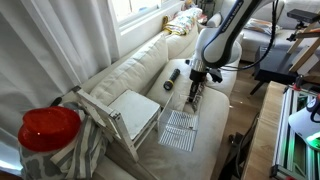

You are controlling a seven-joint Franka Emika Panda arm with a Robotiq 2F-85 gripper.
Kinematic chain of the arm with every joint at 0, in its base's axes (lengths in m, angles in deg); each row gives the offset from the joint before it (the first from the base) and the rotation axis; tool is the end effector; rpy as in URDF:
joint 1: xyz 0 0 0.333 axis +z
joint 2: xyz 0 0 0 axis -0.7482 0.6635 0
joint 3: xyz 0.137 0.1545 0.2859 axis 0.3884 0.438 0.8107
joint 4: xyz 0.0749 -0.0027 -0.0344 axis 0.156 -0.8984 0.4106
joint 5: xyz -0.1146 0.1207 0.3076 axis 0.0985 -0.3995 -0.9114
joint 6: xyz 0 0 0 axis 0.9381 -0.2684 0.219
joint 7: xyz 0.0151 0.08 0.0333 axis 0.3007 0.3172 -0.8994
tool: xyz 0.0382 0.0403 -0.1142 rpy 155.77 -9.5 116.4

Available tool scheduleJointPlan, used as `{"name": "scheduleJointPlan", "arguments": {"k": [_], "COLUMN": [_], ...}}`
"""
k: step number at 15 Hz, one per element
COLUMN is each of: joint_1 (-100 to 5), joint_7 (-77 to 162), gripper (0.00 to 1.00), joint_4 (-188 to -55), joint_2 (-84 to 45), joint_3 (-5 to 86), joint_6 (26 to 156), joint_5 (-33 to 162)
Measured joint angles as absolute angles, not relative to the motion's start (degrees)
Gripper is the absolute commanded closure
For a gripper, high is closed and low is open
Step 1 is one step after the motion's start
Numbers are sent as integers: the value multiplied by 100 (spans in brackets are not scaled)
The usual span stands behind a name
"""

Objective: Remove the black torch from the fridge vegetable box and put it on the pillow, then put the vegetable box on the chair

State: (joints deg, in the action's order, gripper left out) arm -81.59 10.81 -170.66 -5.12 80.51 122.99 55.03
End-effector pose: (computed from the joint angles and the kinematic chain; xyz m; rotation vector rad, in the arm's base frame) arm 0.4683 0.0322 0.1786 -2.7730 -0.4781 -0.0731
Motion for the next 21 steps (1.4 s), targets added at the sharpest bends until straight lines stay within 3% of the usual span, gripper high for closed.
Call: {"name": "scheduleJointPlan", "arguments": {"k": [4, 8, 17, 21], "joint_1": [-8164, -7531, -4624, -3937], "joint_7": [1301, 1989, 3679, 4094], "gripper": [99, 99, 99, 99], "joint_4": [-17088, -17054, -16257, -15553], "joint_2": [-854, -1225, -1133, -464], "joint_3": [8262, 7852, 5176, 4662], "joint_6": [12682, 13143, 13241, 13240], "joint_5": [5238, 5238, 5682, 5761]}}
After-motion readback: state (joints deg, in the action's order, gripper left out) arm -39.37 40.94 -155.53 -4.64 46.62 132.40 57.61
